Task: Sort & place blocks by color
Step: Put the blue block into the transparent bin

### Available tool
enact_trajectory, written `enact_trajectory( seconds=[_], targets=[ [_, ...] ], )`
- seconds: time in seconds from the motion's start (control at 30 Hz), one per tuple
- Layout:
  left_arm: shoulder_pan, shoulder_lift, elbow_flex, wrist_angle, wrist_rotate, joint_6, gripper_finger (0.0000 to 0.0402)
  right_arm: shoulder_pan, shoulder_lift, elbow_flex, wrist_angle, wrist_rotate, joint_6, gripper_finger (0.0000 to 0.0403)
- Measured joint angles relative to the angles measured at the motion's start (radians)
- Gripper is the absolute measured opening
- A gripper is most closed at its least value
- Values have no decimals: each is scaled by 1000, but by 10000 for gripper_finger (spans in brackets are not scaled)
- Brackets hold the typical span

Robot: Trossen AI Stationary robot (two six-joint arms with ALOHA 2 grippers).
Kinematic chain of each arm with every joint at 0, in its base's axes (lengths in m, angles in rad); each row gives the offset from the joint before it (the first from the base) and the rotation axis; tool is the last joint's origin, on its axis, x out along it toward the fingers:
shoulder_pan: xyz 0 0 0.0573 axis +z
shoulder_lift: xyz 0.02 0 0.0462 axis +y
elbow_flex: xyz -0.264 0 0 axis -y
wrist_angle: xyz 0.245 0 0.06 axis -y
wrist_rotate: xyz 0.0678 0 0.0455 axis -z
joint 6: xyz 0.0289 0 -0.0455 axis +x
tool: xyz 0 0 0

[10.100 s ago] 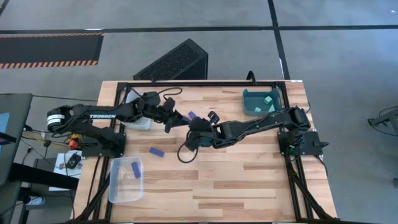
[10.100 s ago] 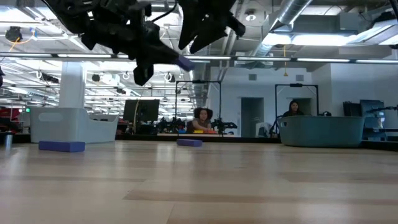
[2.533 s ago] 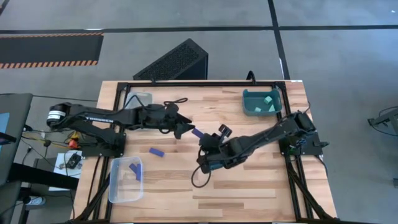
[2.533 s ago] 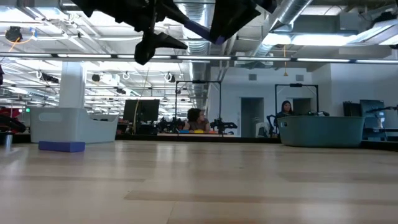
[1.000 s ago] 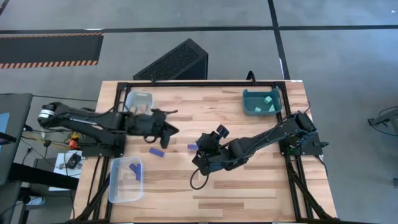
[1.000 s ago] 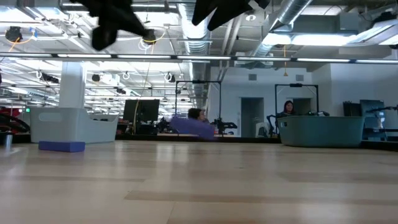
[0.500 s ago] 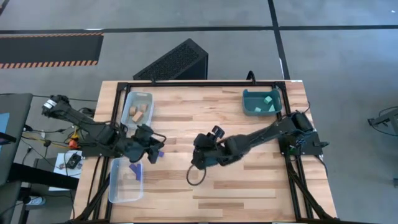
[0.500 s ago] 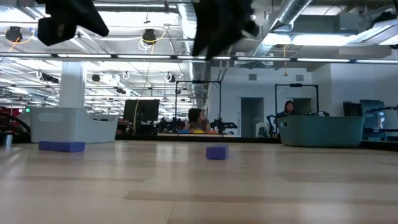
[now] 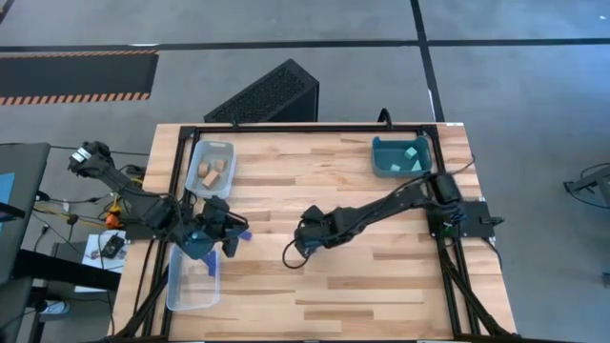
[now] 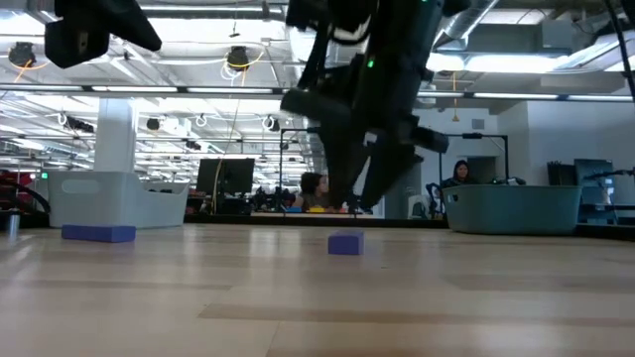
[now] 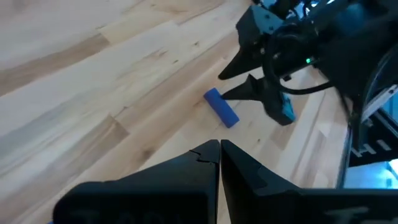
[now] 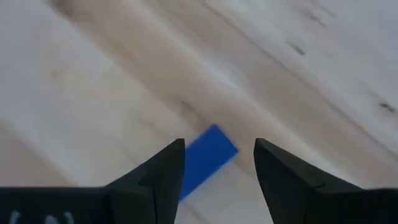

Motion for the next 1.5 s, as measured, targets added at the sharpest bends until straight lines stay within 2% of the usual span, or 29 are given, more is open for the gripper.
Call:
enact_trajectory(
  seconds=[0.1, 0.33, 0.53, 0.67, 0.83, 0.9, 1.23, 1.4, 1.5],
  targets=[
    [6, 0, 0, -21, 7, 18, 0, -2, 32, 0, 16, 4, 50, 218],
    [6, -1, 0, -80, 52, 27, 1, -13, 86, 1, 39, -79, 161, 236],
    [6, -3, 1, -162, 90, 18, 30, -20, 108, 6, 61, -101, 168, 236],
    [6, -3, 1, -208, 92, 16, 59, -19, 109, 6, 55, -78, 140, 203],
    [15, -3, 1, -238, 116, 25, 90, -20, 110, 38, 36, -71, 61, 110],
    [21, -3, 1, -239, 116, 41, 100, -22, 110, 56, 52, -61, 33, 86],
    [41, -3, 1, -214, 115, 127, 119, -28, 93, 201, 102, -30, -89, 85],
    [41, -4, 1, -170, 113, 145, 119, -41, 10, 220, 181, 36, -141, 85],
    [41, -4, 1, -125, 109, 181, 119, -54, -44, 216, 279, 40, -234, 85]
  ],
)
